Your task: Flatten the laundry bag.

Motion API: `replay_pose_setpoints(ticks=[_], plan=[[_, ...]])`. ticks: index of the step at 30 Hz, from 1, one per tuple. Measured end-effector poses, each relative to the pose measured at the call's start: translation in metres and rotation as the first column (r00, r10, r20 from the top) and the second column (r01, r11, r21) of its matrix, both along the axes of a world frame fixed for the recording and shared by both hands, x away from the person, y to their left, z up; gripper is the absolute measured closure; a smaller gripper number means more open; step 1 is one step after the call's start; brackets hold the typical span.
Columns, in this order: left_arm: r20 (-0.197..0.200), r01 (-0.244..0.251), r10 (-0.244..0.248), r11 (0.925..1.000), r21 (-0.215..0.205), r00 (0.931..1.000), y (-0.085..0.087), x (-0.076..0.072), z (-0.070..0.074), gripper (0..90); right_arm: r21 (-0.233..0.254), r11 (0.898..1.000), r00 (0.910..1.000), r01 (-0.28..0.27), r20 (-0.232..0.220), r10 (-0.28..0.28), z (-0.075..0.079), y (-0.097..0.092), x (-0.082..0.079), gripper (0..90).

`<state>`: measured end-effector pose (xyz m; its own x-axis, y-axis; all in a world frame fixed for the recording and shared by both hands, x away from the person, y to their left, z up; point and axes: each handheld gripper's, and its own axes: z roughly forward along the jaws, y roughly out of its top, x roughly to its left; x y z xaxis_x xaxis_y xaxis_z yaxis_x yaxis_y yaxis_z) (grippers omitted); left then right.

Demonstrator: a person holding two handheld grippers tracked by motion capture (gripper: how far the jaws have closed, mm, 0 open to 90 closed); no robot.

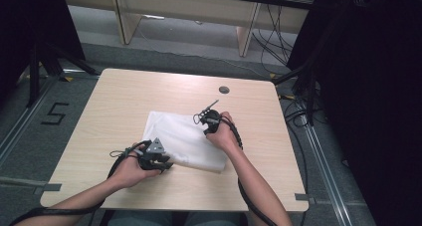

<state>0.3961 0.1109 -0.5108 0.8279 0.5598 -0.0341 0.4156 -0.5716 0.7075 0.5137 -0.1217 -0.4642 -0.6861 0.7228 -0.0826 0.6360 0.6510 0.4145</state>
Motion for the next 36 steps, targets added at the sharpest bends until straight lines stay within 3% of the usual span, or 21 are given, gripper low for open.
replay_pose_setpoints(ticks=[1, 11, 14, 19, 20, 23, 28, 29, 31, 32, 33, 36], plan=[[-0.014, -0.012, 0.012, 0.9999, -0.009, 0.9998, -0.001, -0.001, -0.001, 68.5, 0.009, 1.0, 1.0, -0.004, 0.003, 0.004, 0.002, 0.0, -0.001, 89.1], [-0.011, -0.011, 0.011, 0.9999, -0.007, 0.9999, -0.001, -0.001, -0.001, 68.7, 0.064, 0.997, 0.9972, -0.052, 0.057, 0.049, 0.034, 0.001, -0.021, 89.4], [-0.01, -0.01, 0.01, 0.9999, -0.004, 0.9999, -0.001, -0.001, -0.001, 68.9, 0.101, 0.993, 0.9962, -0.062, 0.067, 0.055, 0.043, 0.001, -0.03, 89.5], [-0.009, -0.013, 0.013, 0.9999, -0.006, 0.9999, -0.001, -0.001, -0.001, 69.2, 0.134, 0.985, 0.988, -0.111, 0.122, 0.095, 0.055, 0.0, -0.044, 89.5], [-0.008, -0.013, 0.013, 0.9999, -0.005, 0.9999, -0.001, -0.001, -0.001, 69.2, 0.15, 0.984, 0.9915, -0.094, 0.103, 0.079, 0.057, 0.001, -0.048, 89.4], [-0.007, -0.015, 0.015, 0.9999, -0.005, 0.9999, -0.001, -0.002, -0.001, 69.2, 0.159, 0.976, 0.983, -0.147, 0.134, 0.126, 0.061, 0.002, -0.056, 89.5], [-0.01, -0.017, 0.017, 0.9998, -0.008, 0.9998, -0.001, -0.001, -0.001, 69.3, 0.153, 0.971, 0.9712, -0.183, 0.182, 0.154, 0.068, 0.004, -0.073, 89.4], [-0.01, -0.017, 0.017, 0.9998, -0.008, 0.9998, -0.001, -0.001, -0.001, 69.3, 0.141, 0.968, 0.9632, -0.207, 0.203, 0.176, 0.068, 0.004, -0.075, 89.4], [0.0, -0.018, 0.018, 0.9998, -0.008, 0.9998, 0.0, -0.001, -0.001, 69.3, 0.163, 0.963, 0.9621, -0.214, 0.206, 0.178, 0.069, 0.006, -0.084, 89.4], [0.003, -0.02, 0.02, 0.9998, 0.002, 0.9998, 0.001, -0.001, -0.001, 69.3, 0.157, 0.961, 0.9569, -0.229, 0.217, 0.192, 0.069, 0.006, -0.087, 89.4], [0.001, -0.008, 0.008, 1.0, 0.003, 1.0, 0.001, -0.001, -0.001, 69.3, 0.173, 0.959, 0.9615, -0.225, 0.198, 0.19, 0.07, 0.007, -0.092, 89.3], [0.0, -0.018, 0.018, 0.9998, -0.01, 0.9998, 0.001, -0.001, -0.001, 69.2, 0.178, 0.947, 0.9493, -0.268, 0.217, 0.228, 0.07, 0.005, -0.101, 89.3]])
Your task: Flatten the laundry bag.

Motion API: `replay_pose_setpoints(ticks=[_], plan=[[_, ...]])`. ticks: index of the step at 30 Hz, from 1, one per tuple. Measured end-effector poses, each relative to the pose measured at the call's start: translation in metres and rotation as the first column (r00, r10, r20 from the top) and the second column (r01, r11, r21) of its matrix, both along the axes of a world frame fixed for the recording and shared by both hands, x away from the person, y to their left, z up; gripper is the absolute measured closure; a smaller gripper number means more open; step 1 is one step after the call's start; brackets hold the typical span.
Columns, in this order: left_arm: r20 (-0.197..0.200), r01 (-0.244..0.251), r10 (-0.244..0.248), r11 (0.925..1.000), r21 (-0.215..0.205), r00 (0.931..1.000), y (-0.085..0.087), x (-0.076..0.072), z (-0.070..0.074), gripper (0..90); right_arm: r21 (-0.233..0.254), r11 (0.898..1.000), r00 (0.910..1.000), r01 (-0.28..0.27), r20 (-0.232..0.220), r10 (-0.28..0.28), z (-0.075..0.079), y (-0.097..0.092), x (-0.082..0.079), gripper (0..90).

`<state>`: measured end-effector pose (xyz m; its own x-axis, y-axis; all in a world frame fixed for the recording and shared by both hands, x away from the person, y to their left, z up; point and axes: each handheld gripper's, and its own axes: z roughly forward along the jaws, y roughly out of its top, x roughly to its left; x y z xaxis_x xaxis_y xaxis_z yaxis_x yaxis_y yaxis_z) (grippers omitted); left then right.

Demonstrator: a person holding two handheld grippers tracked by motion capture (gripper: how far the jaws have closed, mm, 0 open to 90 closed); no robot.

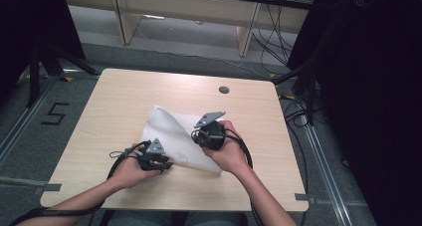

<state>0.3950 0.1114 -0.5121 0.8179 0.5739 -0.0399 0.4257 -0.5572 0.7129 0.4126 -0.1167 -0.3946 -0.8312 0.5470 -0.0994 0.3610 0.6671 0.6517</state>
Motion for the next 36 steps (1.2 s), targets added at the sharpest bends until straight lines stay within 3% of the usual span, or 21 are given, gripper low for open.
replay_pose_setpoints(ticks=[1, 2, 4, 7, 14, 16, 21, 22, 25, 27, 28, 29, 30, 31, 32, 33, 34, 36], plan=[[-0.002, 0.002, -0.002, 1.0, 0.002, 1.0, 0.0, 0.0, 0.0, 69.2, 0.009, 1.0, 0.9998, 0.016, -0.008, -0.016, -0.001, 0.001, -0.005, 89.3], [-0.01, -0.005, 0.005, 0.9999, -0.009, 0.9999, 0.0, 0.0, 0.0, 69.1, 0.013, 1.0, 0.9999, -0.016, 0.001, 0.016, -0.001, 0.0, -0.007, 89.3], [-0.02, -0.012, 0.012, 0.9999, -0.011, 0.9997, 0.001, 0.0, 0.0, 68.5, 0.028, 1.0, 0.9999, -0.012, -0.002, 0.012, -0.002, 0.0, -0.014, 89.3], [-0.007, -0.001, 0.001, 1.0, -0.001, 1.0, 0.002, 0.0, 0.0, 68.3, 0.043, 0.999, 0.9995, -0.03, -0.012, 0.031, -0.004, -0.001, -0.021, 89.4], [-0.027, -0.007, 0.007, 1.0, 0.004, 0.9996, 0.006, -0.001, 0.003, 67.4, 0.035, 0.997, 0.9971, -0.075, -0.007, 0.075, -0.011, 0.001, -0.03, 89.4], [-0.037, -0.022, 0.021, 0.9996, -0.018, 0.9991, 0.01, -0.003, 0.006, 67.4, 0.035, 0.997, 0.997, -0.073, -0.021, 0.074, -0.013, 0.002, -0.033, 89.4], [-0.034, -0.061, 0.059, 0.996, -0.065, 0.9977, 0.029, -0.009, 0.021, 66.9, 0.023, 0.993, 0.9927, -0.12, -0.007, 0.12, -0.017, 0.005, -0.036, 89.5], [-0.028, -0.092, 0.09, 0.9912, -0.095, 0.9956, 0.043, -0.013, 0.03, 66.7, 0.022, 0.991, 0.9908, -0.134, -0.015, 0.135, -0.018, 0.007, -0.039, 89.5], [-0.021, -0.16, 0.159, 0.9783, -0.132, 0.9871, 0.066, -0.019, 0.041, 66.0, 0.012, 0.985, 0.9849, -0.172, -0.02, 0.172, -0.02, 0.008, -0.044, 89.5], [-0.013, -0.169, 0.169, 0.9761, -0.137, 0.9856, 0.075, -0.021, 0.043, 65.7, 0.017, 0.986, 0.9855, -0.166, -0.03, 0.167, -0.02, 0.009, -0.047, 89.5], [-0.014, -0.195, 0.195, 0.9702, -0.143, 0.9807, 0.085, -0.024, 0.045, 65.7, 0.012, 0.984, 0.9831, -0.179, -0.037, 0.179, -0.021, 0.009, -0.049, 89.5], [-0.012, -0.235, 0.237, 0.958, -0.164, 0.9715, 0.097, -0.027, 0.045, 65.1, 0.021, 0.982, 0.9804, -0.19, -0.049, 0.191, -0.023, 0.01, -0.053, 89.4], [-0.012, -0.235, 0.237, 0.958, -0.164, 0.9715, 0.097, -0.027, 0.045, 64.6, 0.021, 0.982, 0.9804, -0.19, -0.049, 0.191, -0.023, 0.01, -0.053, 89.4], [-0.024, -0.254, 0.254, 0.9583, -0.13, 0.967, 0.115, -0.028, 0.045, 63.5, 0.025, 0.98, 0.9775, -0.197, -0.072, 0.198, -0.028, 0.011, -0.058, 89.4], [-0.024, -0.288, 0.288, 0.9488, -0.129, 0.9574, 0.122, -0.028, 0.044, 63.6, 0.021, 0.98, 0.976, -0.199, -0.087, 0.2, -0.029, 0.012, -0.059, 89.4], [-0.024, -0.288, 0.288, 0.9488, -0.129, 0.9574, 0.122, -0.028, 0.044, 63.6, 0.021, 0.98, 0.976, -0.199, -0.087, 0.2, -0.029, 0.012, -0.059, 89.4], [-0.026, -0.333, 0.333, 0.9347, -0.124, 0.9427, 0.135, -0.023, 0.042, 63.5, 0.01, 0.973, 0.966, -0.23, -0.119, 0.229, -0.037, 0.014, -0.064, 89.3], [-0.031, -0.371, 0.37, 0.9194, -0.132, 0.9285, 0.143, -0.018, 0.042, 63.5, 0.002, 0.968, 0.9591, -0.25, -0.136, 0.248, -0.044, 0.017, -0.067, 89.4]])
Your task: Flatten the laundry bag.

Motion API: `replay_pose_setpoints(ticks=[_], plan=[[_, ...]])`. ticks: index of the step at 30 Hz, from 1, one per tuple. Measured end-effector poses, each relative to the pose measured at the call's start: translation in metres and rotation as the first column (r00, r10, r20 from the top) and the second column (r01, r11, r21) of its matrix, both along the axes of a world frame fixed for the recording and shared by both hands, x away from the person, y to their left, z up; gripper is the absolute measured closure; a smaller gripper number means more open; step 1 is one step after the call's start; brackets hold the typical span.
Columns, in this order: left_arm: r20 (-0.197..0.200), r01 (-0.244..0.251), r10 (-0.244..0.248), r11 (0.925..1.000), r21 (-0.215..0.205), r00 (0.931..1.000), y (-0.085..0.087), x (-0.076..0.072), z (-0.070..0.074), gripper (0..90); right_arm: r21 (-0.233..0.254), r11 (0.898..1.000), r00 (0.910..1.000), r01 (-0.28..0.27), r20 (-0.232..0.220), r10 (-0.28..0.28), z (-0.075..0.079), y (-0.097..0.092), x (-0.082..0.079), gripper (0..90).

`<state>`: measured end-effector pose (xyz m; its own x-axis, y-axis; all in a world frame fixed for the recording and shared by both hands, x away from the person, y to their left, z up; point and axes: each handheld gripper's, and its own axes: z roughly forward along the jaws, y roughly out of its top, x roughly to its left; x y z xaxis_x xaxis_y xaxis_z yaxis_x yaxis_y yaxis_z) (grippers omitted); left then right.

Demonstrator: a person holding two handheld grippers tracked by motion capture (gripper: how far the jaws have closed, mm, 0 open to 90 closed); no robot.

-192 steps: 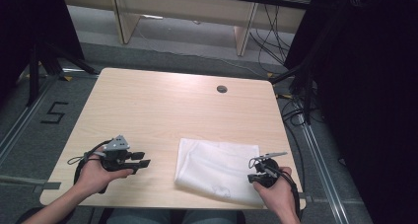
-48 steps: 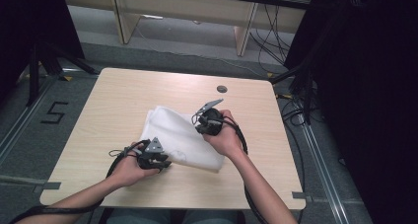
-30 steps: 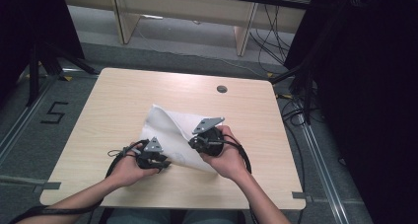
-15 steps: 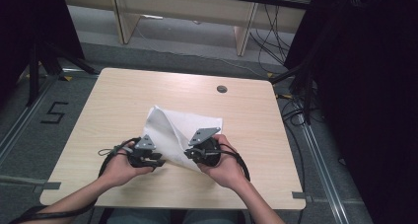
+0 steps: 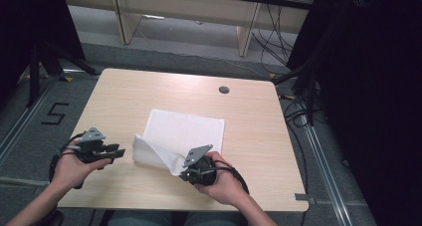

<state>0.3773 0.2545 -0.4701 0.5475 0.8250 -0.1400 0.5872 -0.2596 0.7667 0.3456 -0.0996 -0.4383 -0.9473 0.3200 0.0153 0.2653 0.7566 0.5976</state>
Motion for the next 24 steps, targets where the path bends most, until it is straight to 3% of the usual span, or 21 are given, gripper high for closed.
replay_pose_setpoints(ticks=[5, 11, 13, 18, 19, 21, 23, 24], plan=[[0.003, -0.039, 0.039, 0.9992, -0.011, 0.9992, 0.003, 0.007, -0.003, 62.2, -0.048, 0.997, 0.9964, -0.068, -0.054, 0.065, -0.009, 0.003, -0.01, 89.1], [0.001, -0.018, 0.018, 0.9998, -0.006, 0.9998, -0.003, 0.006, -0.007, 61.2, -0.09, 0.992, 0.9918, -0.087, -0.101, 0.078, -0.023, 0.001, -0.014, 88.9], [0.002, 0.012, -0.012, 0.9999, 0.001, 0.9999, -0.01, 0.005, -0.007, 60.9, -0.098, 0.99, 0.9905, -0.103, -0.101, 0.093, -0.026, 0.001, -0.013, 88.8], [0.018, 0.087, -0.087, 0.9962, 0.009, 0.9961, -0.026, 0.002, -0.007, 59.6, -0.12, 0.99, 0.9909, -0.069, -0.123, 0.055, -0.03, -0.002, -0.011, 88.2], [0.023, 0.111, -0.111, 0.9938, 0.007, 0.9935, -0.029, 0.001, -0.006, 59.0, -0.122, 0.989, 0.9922, -0.08, -0.106, 0.067, -0.031, -0.003, -0.009, 88.0], [0.044, 0.13, -0.13, 0.9913, -0.015, 0.9906, -0.037, -0.001, -0.005, 57.9, -0.12, 0.991, 0.9914, -0.055, -0.125, 0.04, -0.033, -0.004, -0.008, 87.6], [0.072, 0.162, -0.162, 0.9867, -0.001, 0.9842, -0.041, -0.002, -0.001, 57.2, -0.126, 0.991, 0.9915, -0.041, -0.128, 0.025, -0.034, -0.006, -0.004, 87.2], [0.072, 0.162, -0.162, 0.9867, -0.001, 0.9842, -0.041, -0.002, -0.001, 57.0, -0.126, 0.991, 0.9915, -0.041, -0.128, 0.025, -0.034, -0.006, -0.004, 87.2]])
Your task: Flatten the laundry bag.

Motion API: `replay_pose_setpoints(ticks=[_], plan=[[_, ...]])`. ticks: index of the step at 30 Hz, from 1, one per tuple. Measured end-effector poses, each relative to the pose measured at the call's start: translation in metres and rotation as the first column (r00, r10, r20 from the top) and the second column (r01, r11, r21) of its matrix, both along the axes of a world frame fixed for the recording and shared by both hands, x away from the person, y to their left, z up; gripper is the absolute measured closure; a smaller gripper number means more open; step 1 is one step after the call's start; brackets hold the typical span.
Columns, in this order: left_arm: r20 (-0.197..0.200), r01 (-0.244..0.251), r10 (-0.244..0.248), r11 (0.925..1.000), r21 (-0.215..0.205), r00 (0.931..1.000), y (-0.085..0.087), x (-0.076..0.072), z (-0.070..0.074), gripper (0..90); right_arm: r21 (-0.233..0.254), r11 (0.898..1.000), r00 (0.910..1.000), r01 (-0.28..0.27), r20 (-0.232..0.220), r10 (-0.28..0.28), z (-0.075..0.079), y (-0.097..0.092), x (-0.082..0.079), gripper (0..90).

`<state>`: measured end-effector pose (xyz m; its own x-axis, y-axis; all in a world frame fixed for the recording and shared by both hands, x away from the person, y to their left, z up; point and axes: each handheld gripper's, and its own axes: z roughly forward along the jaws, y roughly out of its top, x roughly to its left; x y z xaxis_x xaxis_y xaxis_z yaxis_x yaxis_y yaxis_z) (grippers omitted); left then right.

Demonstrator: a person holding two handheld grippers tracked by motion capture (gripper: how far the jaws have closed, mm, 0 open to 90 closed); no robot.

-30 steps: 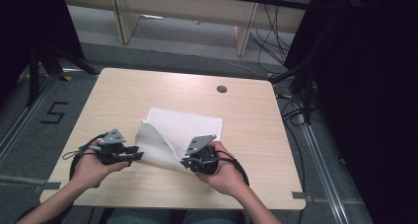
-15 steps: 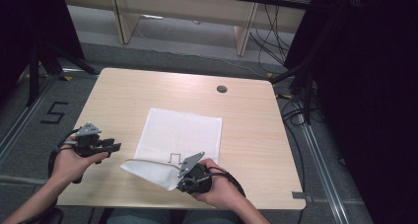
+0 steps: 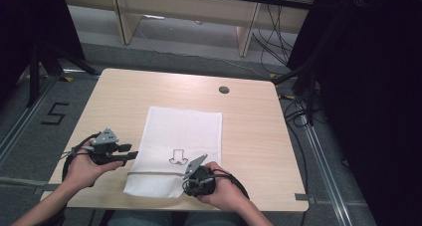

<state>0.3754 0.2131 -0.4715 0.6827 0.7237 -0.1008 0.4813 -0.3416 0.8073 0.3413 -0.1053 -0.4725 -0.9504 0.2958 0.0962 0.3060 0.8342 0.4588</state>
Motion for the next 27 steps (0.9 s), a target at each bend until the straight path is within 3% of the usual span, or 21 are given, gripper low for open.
replay_pose_setpoints(ticks=[3, 8, 10, 17, 20, 21, 24, 25, 26, 27], plan=[[-0.009, 0.019, -0.019, 0.9997, -0.014, 0.9998, -0.009, -0.004, -0.001, 56.2, -0.003, 1.0, 0.9997, 0.025, 0.001, -0.025, -0.004, -0.003, 0.007, 87.1], [0.022, 0.038, -0.038, 0.9992, -0.009, 0.999, -0.014, -0.003, -0.001, 52.8, 0.008, 0.998, 0.9983, 0.057, 0.008, -0.057, -0.005, -0.004, 0.013, 86.3], [0.035, 0.031, -0.03, 0.999, -0.032, 0.9989, -0.018, -0.003, -0.001, 51.1, 0.008, 0.998, 0.9978, 0.065, 0.012, -0.065, -0.007, -0.003, 0.015, 85.8], [0.011, 0.051, -0.051, 0.9971, -0.057, 0.9987, -0.029, -0.004, -0.002, 46.6, 0.008, 0.998, 0.998, 0.062, 0.013, -0.062, -0.01, 0.005, 0.019, 85.2], [0.071, 0.063, -0.062, 0.9979, -0.016, 0.9956, -0.033, -0.005, -0.002, 48.3, 0.006, 0.998, 0.9985, 0.054, 0.007, -0.054, -0.014, 0.01, 0.02, 81.6], [0.089, 0.067, -0.065, 0.9976, -0.02, 0.9939, -0.035, -0.006, -0.001, 49.2, 0.005, 0.999, 0.9988, 0.049, 0.007, -0.049, -0.014, 0.01, 0.02, 80.3], [0.1, 0.078, -0.077, 0.997, -0.002, 0.992, -0.036, -0.007, -0.001, 50.9, 0.008, 0.999, 0.9986, 0.053, 0.004, -0.053, -0.014, 0.008, 0.02, 75.6], [0.094, 0.091, -0.092, 0.9958, 0.016, 0.9913, -0.036, -0.007, -0.002, 53.3, 0.021, 0.998, 0.9979, 0.065, -0.012, -0.064, -0.012, 0.003, 0.019, 68.1], [0.088, 0.089, -0.089, 0.996, 0.007, 0.9921, -0.037, -0.008, -0.003, 53.3, 0.021, 0.998, 0.9979, 0.065, -0.012, -0.064, -0.012, 0.003, 0.019, 68.1], [0.075, 0.101, -0.102, 0.9948, 0.012, 0.992, -0.037, -0.008, -0.006, 56.1, 0.066, 0.995, 0.9972, 0.069, -0.032, -0.068, -0.008, -0.004, 0.019, 62.1]])
